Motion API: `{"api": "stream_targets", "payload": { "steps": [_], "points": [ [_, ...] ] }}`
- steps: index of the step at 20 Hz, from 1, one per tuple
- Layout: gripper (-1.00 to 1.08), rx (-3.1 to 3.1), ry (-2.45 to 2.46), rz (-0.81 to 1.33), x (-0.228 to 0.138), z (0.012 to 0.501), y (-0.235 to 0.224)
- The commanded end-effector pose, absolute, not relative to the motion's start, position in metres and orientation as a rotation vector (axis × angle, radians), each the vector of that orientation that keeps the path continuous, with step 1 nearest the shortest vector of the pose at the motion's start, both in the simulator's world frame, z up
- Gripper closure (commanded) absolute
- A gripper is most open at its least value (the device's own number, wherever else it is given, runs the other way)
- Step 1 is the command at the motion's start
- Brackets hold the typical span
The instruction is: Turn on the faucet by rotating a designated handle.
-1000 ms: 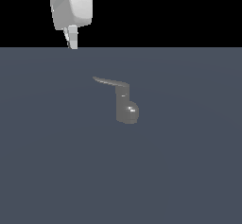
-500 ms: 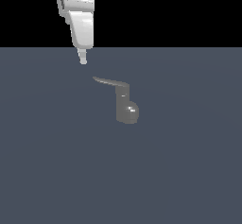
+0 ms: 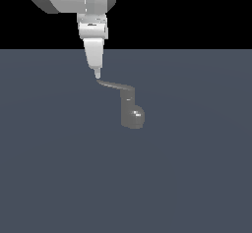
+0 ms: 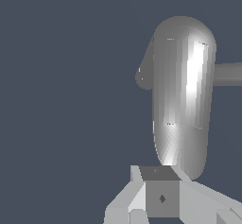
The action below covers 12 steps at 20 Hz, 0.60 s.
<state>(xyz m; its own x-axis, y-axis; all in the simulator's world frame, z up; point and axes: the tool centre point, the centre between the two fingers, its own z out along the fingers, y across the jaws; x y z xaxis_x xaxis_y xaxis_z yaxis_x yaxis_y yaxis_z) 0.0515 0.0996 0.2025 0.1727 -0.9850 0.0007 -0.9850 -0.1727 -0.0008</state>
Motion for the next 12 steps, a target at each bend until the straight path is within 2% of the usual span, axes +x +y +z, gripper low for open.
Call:
{"api": "stream_targets", "payload": {
  "steps": [1,12],
  "points": [
    [1.08,-2.356,2.079,-0.003,0.063,0.193,0.094],
    [1.08,-2.237,2.207,-0.001,0.087,0.171,0.078]
  ]
}}
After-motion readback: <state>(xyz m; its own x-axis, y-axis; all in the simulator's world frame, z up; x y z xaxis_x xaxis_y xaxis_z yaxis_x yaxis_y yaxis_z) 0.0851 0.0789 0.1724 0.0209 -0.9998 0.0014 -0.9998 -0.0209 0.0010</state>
